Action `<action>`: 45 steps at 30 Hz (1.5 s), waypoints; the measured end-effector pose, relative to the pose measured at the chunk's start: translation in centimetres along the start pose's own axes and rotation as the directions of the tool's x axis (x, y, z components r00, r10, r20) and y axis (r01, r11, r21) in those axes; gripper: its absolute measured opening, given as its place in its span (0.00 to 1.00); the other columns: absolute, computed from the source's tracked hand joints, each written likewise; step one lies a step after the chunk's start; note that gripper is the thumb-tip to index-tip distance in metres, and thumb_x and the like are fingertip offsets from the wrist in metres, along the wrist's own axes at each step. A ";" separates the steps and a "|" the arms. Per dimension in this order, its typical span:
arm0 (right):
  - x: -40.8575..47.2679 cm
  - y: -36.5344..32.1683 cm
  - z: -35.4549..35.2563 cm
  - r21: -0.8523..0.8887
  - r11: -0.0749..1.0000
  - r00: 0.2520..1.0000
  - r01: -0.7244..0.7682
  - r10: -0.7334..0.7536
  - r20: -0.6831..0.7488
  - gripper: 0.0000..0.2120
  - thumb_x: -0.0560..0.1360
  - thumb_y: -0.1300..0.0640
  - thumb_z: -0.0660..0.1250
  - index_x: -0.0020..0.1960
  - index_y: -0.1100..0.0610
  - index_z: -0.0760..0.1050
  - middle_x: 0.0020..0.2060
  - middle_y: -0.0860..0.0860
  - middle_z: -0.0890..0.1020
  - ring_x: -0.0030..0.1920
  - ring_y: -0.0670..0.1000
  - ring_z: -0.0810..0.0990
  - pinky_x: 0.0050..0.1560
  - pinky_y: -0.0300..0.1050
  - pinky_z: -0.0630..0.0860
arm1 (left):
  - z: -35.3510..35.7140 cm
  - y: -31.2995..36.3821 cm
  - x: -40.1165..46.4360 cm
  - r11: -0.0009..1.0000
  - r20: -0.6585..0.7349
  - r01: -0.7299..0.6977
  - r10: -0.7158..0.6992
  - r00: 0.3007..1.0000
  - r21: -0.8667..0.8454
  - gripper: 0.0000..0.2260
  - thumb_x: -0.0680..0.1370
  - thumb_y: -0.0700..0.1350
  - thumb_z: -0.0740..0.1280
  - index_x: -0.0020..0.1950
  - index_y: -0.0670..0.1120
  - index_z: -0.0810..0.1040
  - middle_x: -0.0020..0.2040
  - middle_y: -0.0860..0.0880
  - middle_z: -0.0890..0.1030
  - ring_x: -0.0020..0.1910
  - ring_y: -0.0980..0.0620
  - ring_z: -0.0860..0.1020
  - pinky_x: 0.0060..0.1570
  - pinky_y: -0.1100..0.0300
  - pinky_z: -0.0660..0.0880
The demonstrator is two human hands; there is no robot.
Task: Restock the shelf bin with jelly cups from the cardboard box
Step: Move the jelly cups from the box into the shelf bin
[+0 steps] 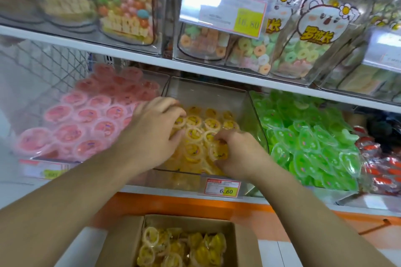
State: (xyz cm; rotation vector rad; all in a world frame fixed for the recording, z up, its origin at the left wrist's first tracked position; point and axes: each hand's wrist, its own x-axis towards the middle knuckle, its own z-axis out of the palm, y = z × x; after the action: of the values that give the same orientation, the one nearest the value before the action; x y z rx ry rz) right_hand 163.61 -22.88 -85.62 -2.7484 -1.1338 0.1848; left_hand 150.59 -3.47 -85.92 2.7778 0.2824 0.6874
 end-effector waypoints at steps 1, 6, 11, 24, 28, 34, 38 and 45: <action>0.1 0.0 0.3 0.002 1.000 1.000 -0.020 0.020 0.003 0.26 0.70 0.50 0.77 0.67 0.46 0.76 0.61 0.49 0.81 0.63 0.54 0.79 0.61 0.49 0.79 | 0.2 -0.3 -0.1 1.000 0.011 0.012 -0.012 1.000 -0.001 0.18 0.80 0.54 0.69 0.68 0.52 0.78 0.71 0.54 0.72 0.74 0.50 0.67 0.73 0.49 0.58; 0.5 0.3 1.0 0.043 0.993 0.994 -0.106 0.107 -0.012 0.21 0.67 0.49 0.80 0.53 0.46 0.72 0.54 0.48 0.80 0.52 0.54 0.79 0.51 0.51 0.79 | 1.1 -1.1 -0.3 0.998 0.036 0.055 -0.055 0.998 0.006 0.20 0.79 0.56 0.69 0.69 0.52 0.77 0.71 0.54 0.72 0.75 0.50 0.66 0.75 0.47 0.59; 0.4 0.5 0.8 0.065 0.994 0.997 -0.083 0.083 0.005 0.26 0.69 0.48 0.82 0.64 0.47 0.77 0.62 0.49 0.79 0.61 0.53 0.78 0.59 0.46 0.77 | 1.1 -1.1 -0.5 0.998 0.026 0.060 -0.060 0.998 -0.012 0.18 0.79 0.54 0.70 0.68 0.50 0.78 0.72 0.54 0.72 0.75 0.51 0.64 0.74 0.48 0.57; 0.0 0.5 0.8 0.035 0.996 0.996 -0.083 0.083 0.025 0.27 0.72 0.46 0.81 0.69 0.49 0.81 0.65 0.50 0.82 0.66 0.52 0.80 0.67 0.45 0.77 | 0.9 -0.8 -0.8 0.998 0.070 0.066 -0.066 0.995 -0.007 0.19 0.79 0.52 0.71 0.69 0.52 0.77 0.74 0.54 0.69 0.79 0.53 0.57 0.75 0.49 0.52; 0.3 0.5 0.9 0.042 0.995 0.996 -0.087 0.086 0.021 0.26 0.70 0.47 0.82 0.67 0.47 0.81 0.63 0.48 0.83 0.64 0.52 0.81 0.64 0.48 0.79 | 0.9 -0.9 -0.7 0.997 0.074 0.072 -0.071 0.995 -0.006 0.19 0.78 0.50 0.72 0.68 0.52 0.78 0.73 0.54 0.70 0.79 0.54 0.57 0.74 0.51 0.52; 0.7 0.6 1.4 0.032 0.996 0.997 -0.079 0.080 -0.006 0.26 0.70 0.46 0.81 0.66 0.45 0.80 0.63 0.48 0.81 0.62 0.53 0.80 0.62 0.51 0.80 | 0.7 -1.1 -0.7 0.997 0.079 0.074 -0.072 0.994 -0.023 0.17 0.78 0.50 0.72 0.67 0.53 0.78 0.73 0.56 0.71 0.78 0.55 0.58 0.74 0.49 0.54; 0.6 0.6 0.9 0.097 0.995 1.000 0.018 -0.017 -0.008 0.24 0.72 0.48 0.80 0.66 0.44 0.79 0.61 0.45 0.80 0.62 0.49 0.78 0.60 0.42 0.74 | 0.1 -2.0 -0.7 0.996 0.060 0.065 -0.061 0.996 -0.061 0.15 0.79 0.50 0.70 0.66 0.53 0.78 0.72 0.57 0.72 0.76 0.55 0.65 0.74 0.48 0.58; 2.4 -2.2 1.8 0.243 0.948 0.978 0.208 -0.207 -0.028 0.21 0.70 0.46 0.81 0.62 0.40 0.83 0.58 0.39 0.80 0.63 0.45 0.76 0.68 0.48 0.74 | -0.3 -2.5 -0.6 0.993 0.025 0.092 -0.090 0.996 -0.076 0.18 0.82 0.55 0.59 0.68 0.51 0.78 0.72 0.57 0.75 0.73 0.54 0.69 0.73 0.49 0.59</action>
State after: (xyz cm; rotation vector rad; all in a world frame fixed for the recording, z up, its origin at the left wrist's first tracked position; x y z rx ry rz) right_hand 163.50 -19.50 -87.06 -2.3971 -1.2952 0.2744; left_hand 149.60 -1.15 -86.68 2.6793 0.3682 0.6317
